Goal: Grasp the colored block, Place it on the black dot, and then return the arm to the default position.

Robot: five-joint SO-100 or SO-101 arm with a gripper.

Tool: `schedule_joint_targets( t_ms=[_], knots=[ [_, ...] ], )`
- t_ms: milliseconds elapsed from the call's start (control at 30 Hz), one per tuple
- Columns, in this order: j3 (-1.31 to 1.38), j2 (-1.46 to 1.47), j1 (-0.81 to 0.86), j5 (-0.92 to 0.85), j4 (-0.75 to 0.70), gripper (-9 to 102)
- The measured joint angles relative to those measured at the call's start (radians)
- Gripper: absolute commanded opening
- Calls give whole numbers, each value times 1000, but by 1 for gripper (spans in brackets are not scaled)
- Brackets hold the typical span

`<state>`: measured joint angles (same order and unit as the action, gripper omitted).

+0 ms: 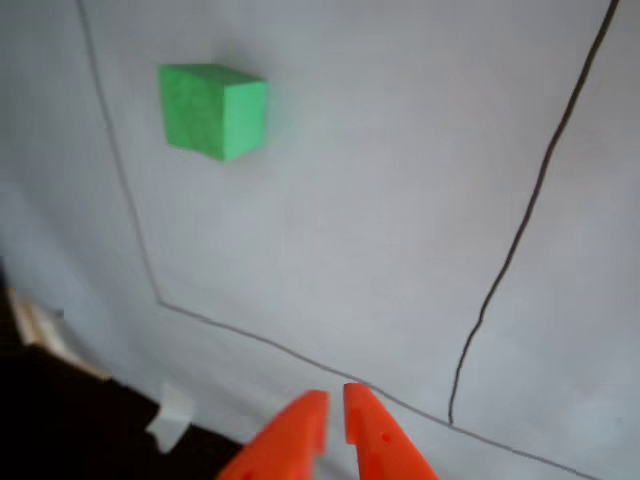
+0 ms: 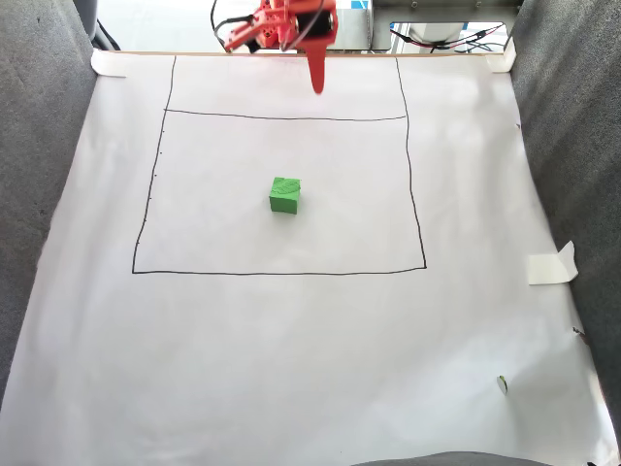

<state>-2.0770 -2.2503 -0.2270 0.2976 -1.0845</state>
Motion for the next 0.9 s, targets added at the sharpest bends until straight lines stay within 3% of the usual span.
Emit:
schedule_joint_targets(
  t_ms=[433, 900],
  knots=[
    [-543, -738, 166, -183, 97, 0],
    [-738, -1019, 206, -227, 150, 0]
  ],
)
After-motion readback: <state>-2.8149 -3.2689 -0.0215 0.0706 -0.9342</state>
